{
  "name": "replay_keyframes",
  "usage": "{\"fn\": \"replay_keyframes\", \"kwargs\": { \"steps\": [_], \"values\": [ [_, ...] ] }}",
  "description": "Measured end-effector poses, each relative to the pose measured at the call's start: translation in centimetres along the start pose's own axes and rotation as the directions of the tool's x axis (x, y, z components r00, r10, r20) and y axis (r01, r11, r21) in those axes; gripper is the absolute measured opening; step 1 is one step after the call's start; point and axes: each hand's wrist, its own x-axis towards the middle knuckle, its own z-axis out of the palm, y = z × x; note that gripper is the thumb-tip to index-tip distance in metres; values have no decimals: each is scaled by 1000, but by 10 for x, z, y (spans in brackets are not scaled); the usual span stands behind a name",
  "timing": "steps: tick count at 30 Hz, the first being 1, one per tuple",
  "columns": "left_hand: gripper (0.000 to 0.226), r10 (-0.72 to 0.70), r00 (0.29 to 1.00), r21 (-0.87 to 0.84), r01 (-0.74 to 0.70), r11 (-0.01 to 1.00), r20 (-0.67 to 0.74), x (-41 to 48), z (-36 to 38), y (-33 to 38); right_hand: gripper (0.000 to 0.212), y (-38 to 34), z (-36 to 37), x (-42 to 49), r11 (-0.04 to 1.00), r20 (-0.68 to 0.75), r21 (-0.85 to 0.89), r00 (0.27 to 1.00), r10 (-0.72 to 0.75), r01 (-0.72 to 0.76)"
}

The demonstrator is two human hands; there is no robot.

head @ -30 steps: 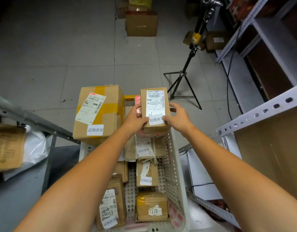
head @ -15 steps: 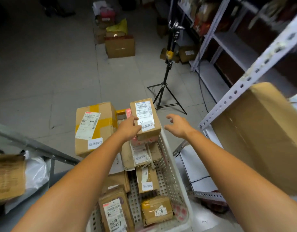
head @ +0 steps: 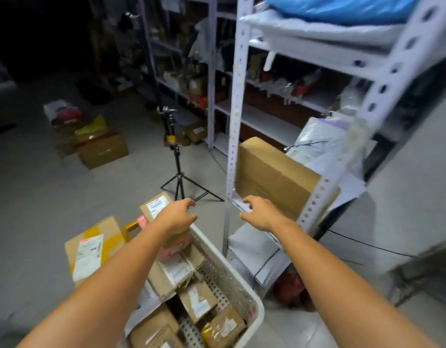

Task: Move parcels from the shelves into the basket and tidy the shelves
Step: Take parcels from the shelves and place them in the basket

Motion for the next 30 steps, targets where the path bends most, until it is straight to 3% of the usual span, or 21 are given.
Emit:
{"fn": "replay_keyframes", "kwargs": {
  "steps": [6,11,18,25,30],
  "values": [
    [49,115,993,106,-115,988,9,-22,12,89,58,68,-37,-75,996,-46,67,997,59,-56],
    [48,208,975,155,-218,964,80,-54,53,173,50,145,-62,-148,992,-104,89,990,96,-87],
    [50,351,919,209,-384,899,182,-96,121,296,52,271,-95,-255,952,-205,146,933,296,-270],
    [45,529,788,203,-601,773,314,-118,196,433,54,380,-111,-357,840,-281,259,795,537,-476],
    [47,616,646,147,-734,663,450,-117,264,526,52,445,-105,-422,679,-262,406,633,728,-612]
  ]
}}
